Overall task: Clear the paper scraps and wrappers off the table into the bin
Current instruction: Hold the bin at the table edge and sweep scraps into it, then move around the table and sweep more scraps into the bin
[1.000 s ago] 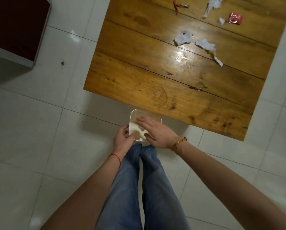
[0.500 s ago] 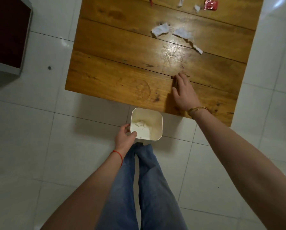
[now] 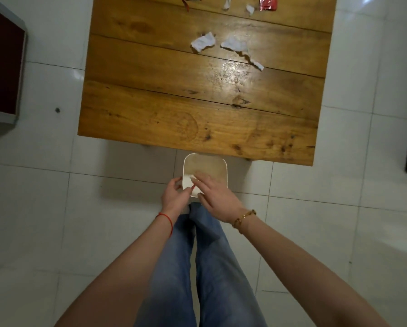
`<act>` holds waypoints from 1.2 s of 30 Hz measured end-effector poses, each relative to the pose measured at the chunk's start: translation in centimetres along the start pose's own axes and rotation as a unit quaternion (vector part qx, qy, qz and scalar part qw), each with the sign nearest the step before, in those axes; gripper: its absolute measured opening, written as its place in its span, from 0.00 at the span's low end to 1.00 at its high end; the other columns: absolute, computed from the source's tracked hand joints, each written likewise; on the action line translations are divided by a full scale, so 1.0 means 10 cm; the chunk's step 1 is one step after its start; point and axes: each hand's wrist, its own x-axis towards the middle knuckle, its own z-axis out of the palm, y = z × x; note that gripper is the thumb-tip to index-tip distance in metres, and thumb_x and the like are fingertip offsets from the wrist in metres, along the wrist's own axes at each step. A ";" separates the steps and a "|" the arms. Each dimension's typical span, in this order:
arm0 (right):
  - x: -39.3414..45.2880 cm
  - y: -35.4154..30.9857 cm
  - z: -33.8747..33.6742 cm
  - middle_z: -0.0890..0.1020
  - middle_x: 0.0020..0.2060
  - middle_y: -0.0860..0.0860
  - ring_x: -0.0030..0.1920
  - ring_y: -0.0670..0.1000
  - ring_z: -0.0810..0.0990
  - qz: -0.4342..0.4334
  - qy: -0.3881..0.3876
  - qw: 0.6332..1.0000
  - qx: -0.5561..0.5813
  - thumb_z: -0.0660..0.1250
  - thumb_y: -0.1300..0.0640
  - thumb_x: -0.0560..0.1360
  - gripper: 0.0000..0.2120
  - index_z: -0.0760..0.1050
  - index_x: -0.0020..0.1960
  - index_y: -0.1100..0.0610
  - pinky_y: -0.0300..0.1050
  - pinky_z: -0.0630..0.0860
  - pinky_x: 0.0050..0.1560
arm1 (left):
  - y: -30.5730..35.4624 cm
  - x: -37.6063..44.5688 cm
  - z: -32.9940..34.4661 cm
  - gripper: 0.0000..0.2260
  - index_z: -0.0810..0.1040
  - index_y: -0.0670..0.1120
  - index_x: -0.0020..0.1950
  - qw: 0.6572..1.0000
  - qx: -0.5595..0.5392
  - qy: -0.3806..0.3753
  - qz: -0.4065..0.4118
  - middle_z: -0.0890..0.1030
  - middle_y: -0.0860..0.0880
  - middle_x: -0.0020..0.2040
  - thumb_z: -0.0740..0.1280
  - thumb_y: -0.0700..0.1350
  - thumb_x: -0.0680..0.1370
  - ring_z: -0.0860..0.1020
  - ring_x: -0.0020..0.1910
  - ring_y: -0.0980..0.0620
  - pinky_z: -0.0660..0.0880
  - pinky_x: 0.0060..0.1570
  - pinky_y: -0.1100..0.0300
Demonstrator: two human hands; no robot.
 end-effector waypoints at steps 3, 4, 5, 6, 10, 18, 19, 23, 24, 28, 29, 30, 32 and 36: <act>-0.15 -0.10 -0.04 0.66 0.72 0.55 0.72 0.54 0.64 0.056 0.058 0.995 0.051 0.56 0.55 0.81 0.21 0.63 0.73 0.59 0.44 0.56 0.72 | -0.04 -0.12 -0.08 0.20 0.74 0.46 0.63 0.999 0.022 -0.016 0.018 0.81 0.48 0.56 0.67 0.39 0.71 0.79 0.53 0.50 0.75 0.56 0.56; -0.20 -0.13 -0.08 0.67 0.72 0.54 0.70 0.53 0.65 0.071 0.081 0.993 0.057 0.56 0.55 0.80 0.21 0.64 0.72 0.59 0.44 0.59 0.70 | -0.04 -0.17 -0.11 0.20 0.74 0.47 0.63 0.999 0.025 -0.021 0.023 0.80 0.48 0.56 0.66 0.39 0.71 0.79 0.55 0.49 0.75 0.58 0.54; -0.26 -0.16 -0.13 0.69 0.70 0.54 0.68 0.53 0.67 0.084 0.104 0.989 0.060 0.57 0.55 0.80 0.21 0.65 0.72 0.58 0.44 0.61 0.69 | -0.04 -0.23 -0.15 0.20 0.74 0.47 0.63 0.999 0.025 -0.024 0.030 0.80 0.48 0.56 0.66 0.39 0.71 0.79 0.55 0.49 0.75 0.59 0.53; -0.32 -0.19 -0.18 0.71 0.69 0.54 0.67 0.53 0.69 0.096 0.126 0.986 0.061 0.58 0.55 0.80 0.20 0.66 0.71 0.58 0.45 0.64 0.68 | -0.04 -0.30 -0.18 0.20 0.75 0.47 0.63 0.999 0.025 -0.026 0.038 0.81 0.47 0.56 0.67 0.39 0.70 0.79 0.54 0.49 0.75 0.59 0.53; -0.64 -0.36 -0.39 0.74 0.65 0.54 0.66 0.53 0.69 0.170 0.207 0.961 0.062 0.61 0.58 0.78 0.20 0.68 0.69 0.59 0.47 0.65 0.69 | 0.07 -0.66 -0.34 0.21 0.74 0.49 0.63 0.993 0.071 -0.038 0.081 0.81 0.49 0.54 0.68 0.41 0.70 0.78 0.49 0.52 0.77 0.52 0.56; -1.67 -0.70 -0.74 0.71 0.68 0.52 0.69 0.50 0.65 0.293 0.315 0.894 0.124 0.60 0.55 0.80 0.20 0.66 0.71 0.56 0.43 0.61 0.71 | 0.38 -1.49 -0.35 0.22 0.72 0.49 0.65 0.971 0.159 -0.093 0.155 0.77 0.49 0.54 0.69 0.43 0.71 0.77 0.45 0.55 0.77 0.45 0.57; -1.79 -0.71 -0.78 0.71 0.68 0.52 0.70 0.50 0.65 0.304 0.326 0.885 0.133 0.60 0.55 0.80 0.20 0.66 0.71 0.56 0.45 0.62 0.71 | 0.42 -1.58 -0.30 0.22 0.72 0.49 0.65 0.967 0.169 -0.100 0.161 0.76 0.49 0.53 0.69 0.43 0.72 0.77 0.45 0.54 0.77 0.42 0.58; -2.28 -0.65 -0.98 0.72 0.68 0.52 0.69 0.50 0.66 0.351 0.374 0.846 0.148 0.61 0.55 0.80 0.20 0.67 0.71 0.55 0.42 0.61 0.68 | 0.57 -1.95 0.01 0.21 0.72 0.47 0.65 0.950 0.207 -0.144 0.185 0.78 0.51 0.48 0.69 0.43 0.73 0.78 0.42 0.55 0.73 0.33 0.64; -2.41 -0.60 -1.03 0.72 0.68 0.52 0.69 0.50 0.67 0.360 0.384 0.836 0.154 0.60 0.55 0.80 0.20 0.67 0.71 0.55 0.43 0.63 0.68 | 0.61 -2.04 0.11 0.20 0.72 0.47 0.65 0.946 0.218 -0.152 0.188 0.78 0.50 0.50 0.68 0.42 0.73 0.78 0.43 0.54 0.72 0.32 0.65; -2.94 -0.30 -1.21 0.73 0.67 0.52 0.68 0.50 0.67 0.382 0.420 0.806 0.166 0.60 0.56 0.80 0.20 0.67 0.71 0.55 0.40 0.62 0.66 | 0.80 -2.38 0.62 0.20 0.74 0.48 0.64 0.934 0.235 -0.177 0.201 0.81 0.47 0.52 0.67 0.43 0.72 0.79 0.40 0.53 0.72 0.30 0.64; -3.08 -0.21 -1.25 0.73 0.66 0.52 0.68 0.50 0.67 0.388 0.425 0.801 0.168 0.60 0.56 0.80 0.20 0.67 0.71 0.55 0.40 0.62 0.66 | 0.84 -2.47 0.77 0.20 0.74 0.48 0.64 0.933 0.235 -0.181 0.204 0.81 0.47 0.52 0.67 0.43 0.71 0.79 0.39 0.53 0.72 0.30 0.64; -3.22 -0.10 -1.31 0.73 0.66 0.52 0.68 0.50 0.66 0.393 0.428 0.796 0.171 0.60 0.56 0.80 0.20 0.67 0.71 0.55 0.40 0.62 0.66 | 0.89 -2.56 0.93 0.20 0.74 0.49 0.63 0.932 0.235 -0.182 0.206 0.82 0.47 0.52 0.67 0.43 0.71 0.79 0.39 0.52 0.72 0.30 0.63; -3.52 0.14 -1.42 0.74 0.65 0.53 0.68 0.50 0.67 0.398 0.432 0.791 0.171 0.60 0.56 0.80 0.19 0.68 0.70 0.56 0.41 0.63 0.66 | 0.96 -2.75 1.25 0.18 0.74 0.52 0.60 0.930 0.237 -0.185 0.212 0.82 0.49 0.50 0.67 0.44 0.71 0.79 0.38 0.52 0.73 0.31 0.61; -4.12 0.68 -1.70 0.76 0.62 0.53 0.65 0.51 0.69 0.400 0.436 0.792 0.153 0.60 0.56 0.79 0.17 0.70 0.67 0.57 0.41 0.65 0.64 | 1.10 -3.06 1.97 0.18 0.74 0.51 0.60 0.931 0.218 -0.197 0.218 0.81 0.50 0.48 0.66 0.43 0.71 0.80 0.42 0.51 0.78 0.39 0.56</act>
